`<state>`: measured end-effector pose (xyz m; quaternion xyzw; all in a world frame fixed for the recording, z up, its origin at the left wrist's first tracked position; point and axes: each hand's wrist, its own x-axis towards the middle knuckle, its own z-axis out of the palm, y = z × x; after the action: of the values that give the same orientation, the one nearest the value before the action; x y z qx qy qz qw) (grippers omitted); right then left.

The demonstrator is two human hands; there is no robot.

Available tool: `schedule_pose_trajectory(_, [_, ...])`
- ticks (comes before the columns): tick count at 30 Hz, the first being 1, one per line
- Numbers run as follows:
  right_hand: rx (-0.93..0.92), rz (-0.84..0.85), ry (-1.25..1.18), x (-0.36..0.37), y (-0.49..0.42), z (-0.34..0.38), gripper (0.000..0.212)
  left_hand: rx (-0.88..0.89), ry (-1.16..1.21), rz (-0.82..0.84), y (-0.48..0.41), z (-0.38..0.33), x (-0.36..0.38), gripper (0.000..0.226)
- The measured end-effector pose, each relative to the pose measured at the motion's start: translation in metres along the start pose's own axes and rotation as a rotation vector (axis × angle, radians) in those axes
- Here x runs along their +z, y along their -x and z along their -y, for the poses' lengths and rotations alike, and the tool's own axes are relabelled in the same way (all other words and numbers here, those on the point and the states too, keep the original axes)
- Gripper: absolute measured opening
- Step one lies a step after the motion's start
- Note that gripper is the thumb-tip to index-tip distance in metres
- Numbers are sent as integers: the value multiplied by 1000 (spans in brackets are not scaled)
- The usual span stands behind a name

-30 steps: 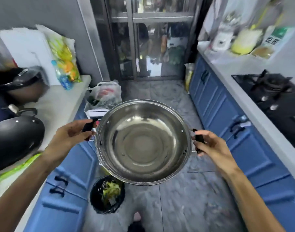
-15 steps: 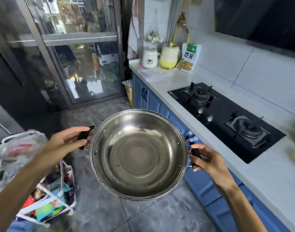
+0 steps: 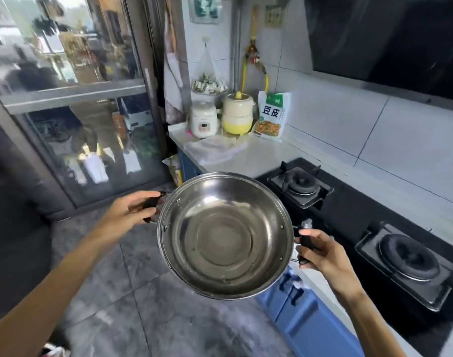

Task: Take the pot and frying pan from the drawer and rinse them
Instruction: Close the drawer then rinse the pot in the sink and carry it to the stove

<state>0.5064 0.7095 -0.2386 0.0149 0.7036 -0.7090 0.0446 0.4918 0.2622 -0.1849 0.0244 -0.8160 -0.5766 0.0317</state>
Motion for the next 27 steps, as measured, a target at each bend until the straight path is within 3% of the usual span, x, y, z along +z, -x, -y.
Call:
schedule_pose_trajectory(6, [22, -6, -6, 0, -117, 12, 30, -30, -47, -28, -130, 7, 10, 41])
schedule_pose_trajectory(8, [37, -20, -15, 4, -150, 10, 44, -43, -50, 2, -172, 10, 12, 39])
schedule_pose_trajectory(11, [49, -80, -18, 12, -197, -2, 33, -40, -74, 48, -237, 21, 14, 37])
schedule_pose_trajectory(21, [116, -310, -36, 56, -350, -38, 29, -3, -90, 348, -494, 98, 15, 37])
schedule_pose_trajectory(27, [169, -430, -17, 62, -414, -61, 32, -33, -127, 482, -598, 122, 47, 34])
